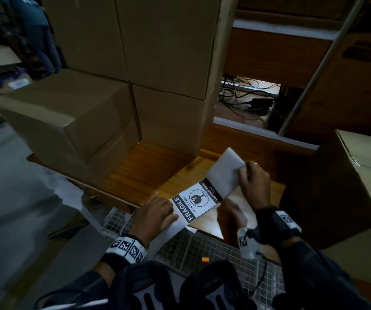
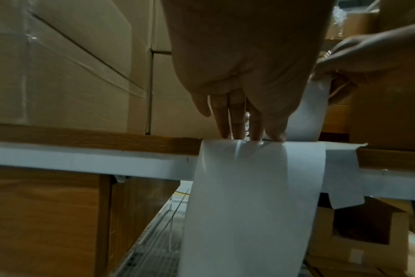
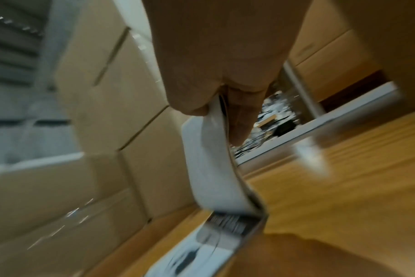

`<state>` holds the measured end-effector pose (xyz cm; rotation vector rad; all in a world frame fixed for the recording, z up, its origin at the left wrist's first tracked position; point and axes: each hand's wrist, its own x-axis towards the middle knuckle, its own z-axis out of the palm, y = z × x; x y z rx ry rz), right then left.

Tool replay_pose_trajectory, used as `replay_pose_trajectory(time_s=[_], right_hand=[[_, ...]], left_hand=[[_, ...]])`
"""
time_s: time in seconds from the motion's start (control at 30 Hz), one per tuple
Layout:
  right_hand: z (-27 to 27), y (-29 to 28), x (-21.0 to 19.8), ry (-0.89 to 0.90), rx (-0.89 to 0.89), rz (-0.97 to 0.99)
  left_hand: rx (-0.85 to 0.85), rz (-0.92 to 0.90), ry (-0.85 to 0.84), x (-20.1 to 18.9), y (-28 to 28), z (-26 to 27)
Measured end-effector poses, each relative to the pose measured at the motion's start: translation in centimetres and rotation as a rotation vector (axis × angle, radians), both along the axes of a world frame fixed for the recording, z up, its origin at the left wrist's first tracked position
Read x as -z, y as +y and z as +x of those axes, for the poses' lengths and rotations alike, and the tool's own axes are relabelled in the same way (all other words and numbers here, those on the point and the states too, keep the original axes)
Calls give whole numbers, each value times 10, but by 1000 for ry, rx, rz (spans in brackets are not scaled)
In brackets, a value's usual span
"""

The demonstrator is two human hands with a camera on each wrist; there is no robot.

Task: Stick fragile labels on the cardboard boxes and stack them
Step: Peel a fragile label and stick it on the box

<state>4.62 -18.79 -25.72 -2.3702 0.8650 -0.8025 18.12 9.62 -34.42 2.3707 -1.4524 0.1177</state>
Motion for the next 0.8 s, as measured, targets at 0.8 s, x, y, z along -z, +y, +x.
replay_pose_trajectory(time_s=[0.8], right_hand=[[-10,128,68,292,-607,-175]], left_hand=[[-167,-33,82,-12,6,-33]])
